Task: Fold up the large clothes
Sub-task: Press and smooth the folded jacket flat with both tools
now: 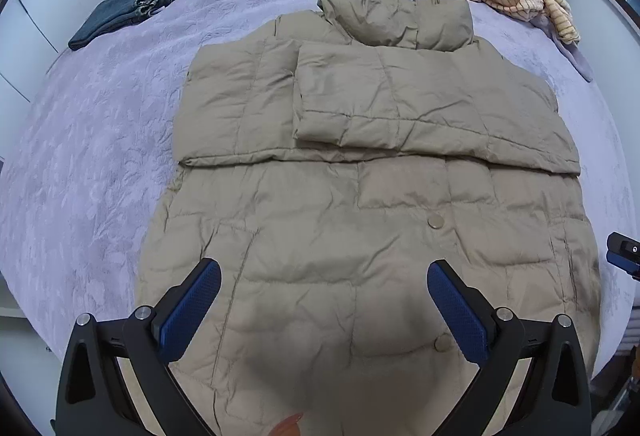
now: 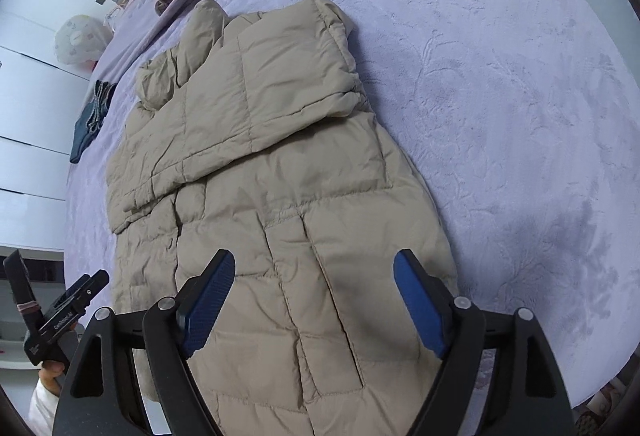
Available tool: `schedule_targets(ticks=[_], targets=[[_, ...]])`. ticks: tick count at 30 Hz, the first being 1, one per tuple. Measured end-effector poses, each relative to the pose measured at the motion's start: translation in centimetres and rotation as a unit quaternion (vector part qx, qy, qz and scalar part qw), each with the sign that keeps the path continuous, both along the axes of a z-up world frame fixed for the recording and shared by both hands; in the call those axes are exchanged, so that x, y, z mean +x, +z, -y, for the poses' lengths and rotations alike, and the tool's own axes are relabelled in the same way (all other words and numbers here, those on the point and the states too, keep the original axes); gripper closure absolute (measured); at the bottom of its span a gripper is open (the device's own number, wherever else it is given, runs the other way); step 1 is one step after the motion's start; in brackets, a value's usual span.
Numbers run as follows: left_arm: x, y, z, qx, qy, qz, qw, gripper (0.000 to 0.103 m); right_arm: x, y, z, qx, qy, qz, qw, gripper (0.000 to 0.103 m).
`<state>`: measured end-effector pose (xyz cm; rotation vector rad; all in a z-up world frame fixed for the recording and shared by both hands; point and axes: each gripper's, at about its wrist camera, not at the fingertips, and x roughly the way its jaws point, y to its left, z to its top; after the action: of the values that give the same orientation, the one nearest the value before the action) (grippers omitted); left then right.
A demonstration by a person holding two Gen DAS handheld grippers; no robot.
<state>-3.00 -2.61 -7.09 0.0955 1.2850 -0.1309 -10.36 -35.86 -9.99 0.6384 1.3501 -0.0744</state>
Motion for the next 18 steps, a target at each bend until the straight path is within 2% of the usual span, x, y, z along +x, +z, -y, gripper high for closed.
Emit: schedule_targets(ticks=[6,8,18], targets=[[-2.2,-0.2,-0.9,-0.013,0.036,-0.018,0.9991,0.0,-1.3,-1.1,-1.4,0.01,0.028,-0.025,0.999,0.019],[-2.7,-0.4,-1.1,-0.019,0.035,-0.03,0.9987,0.0,-1.7,-1.1,-1.7,0.014,0.028,-0.028,0.999,0.019],[-4.6,-0.3,-2.6,-0.031,0.016,-0.031,0.9989,0.0,-3.1,-0.4,-3.6,0.005,0.008,-0.021,1.0,0.019]])
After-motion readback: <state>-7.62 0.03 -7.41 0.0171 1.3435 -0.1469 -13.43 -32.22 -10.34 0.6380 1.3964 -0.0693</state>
